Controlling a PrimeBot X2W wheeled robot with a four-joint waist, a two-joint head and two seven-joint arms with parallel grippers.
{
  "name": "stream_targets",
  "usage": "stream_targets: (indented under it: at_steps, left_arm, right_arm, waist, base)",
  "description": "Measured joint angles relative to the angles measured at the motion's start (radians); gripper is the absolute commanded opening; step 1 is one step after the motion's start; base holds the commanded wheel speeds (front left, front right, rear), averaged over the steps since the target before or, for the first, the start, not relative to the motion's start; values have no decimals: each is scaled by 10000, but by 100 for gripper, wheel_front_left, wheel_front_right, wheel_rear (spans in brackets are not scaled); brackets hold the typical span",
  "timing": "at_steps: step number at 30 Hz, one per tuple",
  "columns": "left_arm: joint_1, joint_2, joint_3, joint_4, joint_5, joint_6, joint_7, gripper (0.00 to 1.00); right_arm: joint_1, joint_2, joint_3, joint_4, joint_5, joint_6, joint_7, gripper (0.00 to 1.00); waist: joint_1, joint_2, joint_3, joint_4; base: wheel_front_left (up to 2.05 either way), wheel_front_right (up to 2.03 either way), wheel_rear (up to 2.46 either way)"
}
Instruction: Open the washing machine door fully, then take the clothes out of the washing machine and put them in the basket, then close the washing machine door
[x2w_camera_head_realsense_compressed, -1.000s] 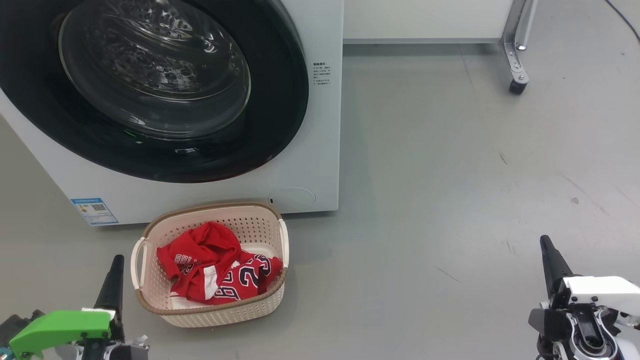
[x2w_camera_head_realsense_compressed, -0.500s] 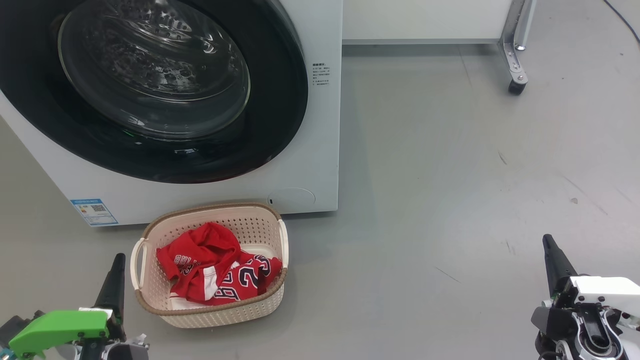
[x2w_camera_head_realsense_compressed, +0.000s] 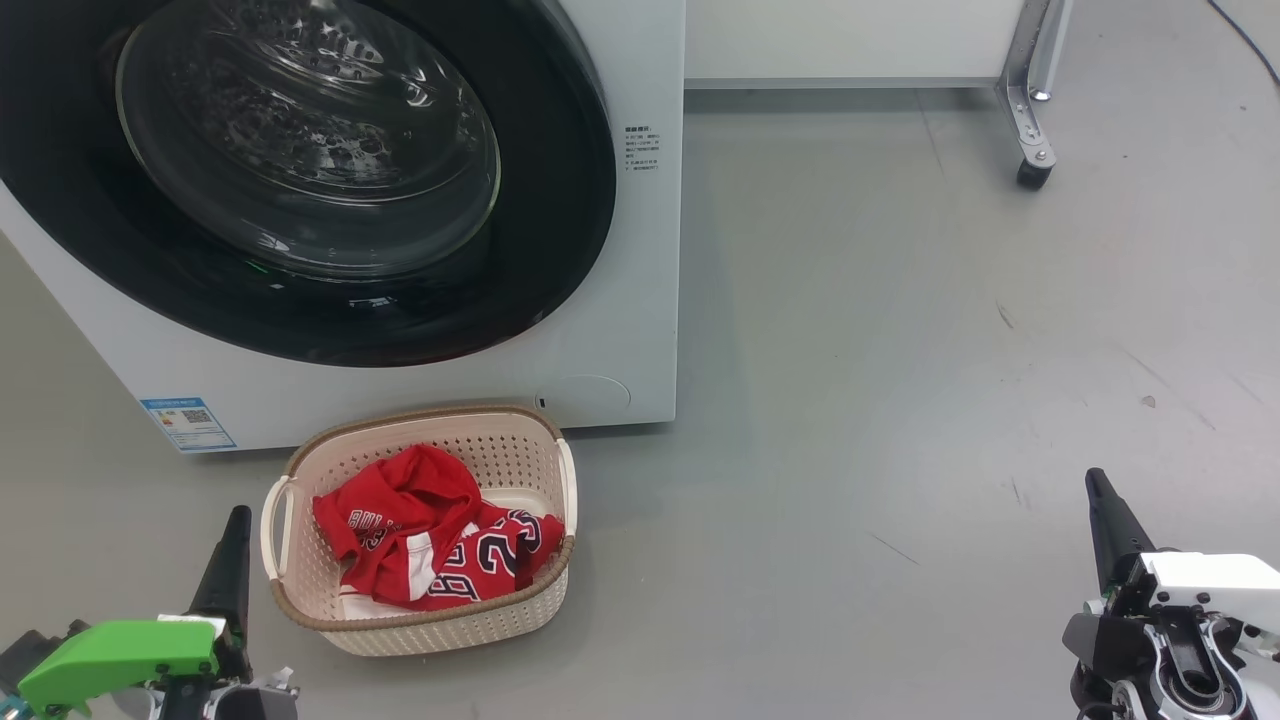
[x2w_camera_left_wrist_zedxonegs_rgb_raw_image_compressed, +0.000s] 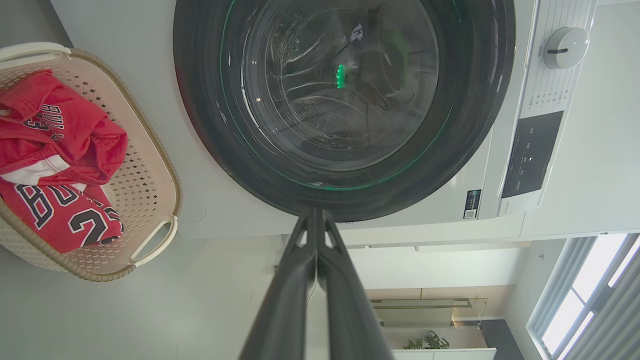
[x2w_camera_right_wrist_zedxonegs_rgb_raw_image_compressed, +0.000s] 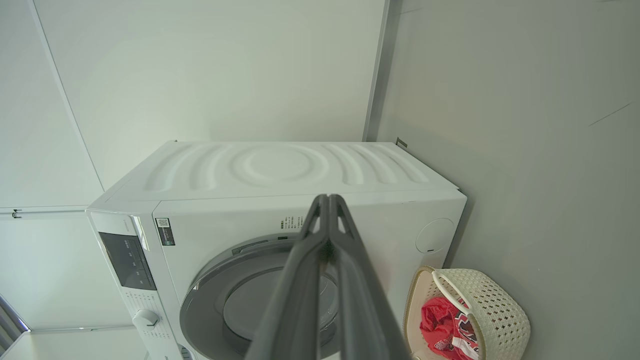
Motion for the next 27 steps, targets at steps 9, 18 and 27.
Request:
stream_targets:
  at_steps: [9,18,27]
  left_arm:
    - [0,0,-6,-10,0,0,0,0]
    - [0,0,-13,-13,0,0,-4,0]
    - [0,0,-23,-17,-2,0,-6,0]
  right_arm:
    - [-1,0,-6,-4,0,50,0,0]
    - [-1,0,-12,-6,0,50,0,0]
    - [-1,0,-13,-8,0,50,0,0]
  waist:
    - [0,0,0,0]
    - [0,0,1,0]
    - [0,0,1,0]
  base:
    - [0,0,0]
    - [0,0,0]
    - [0,0,0]
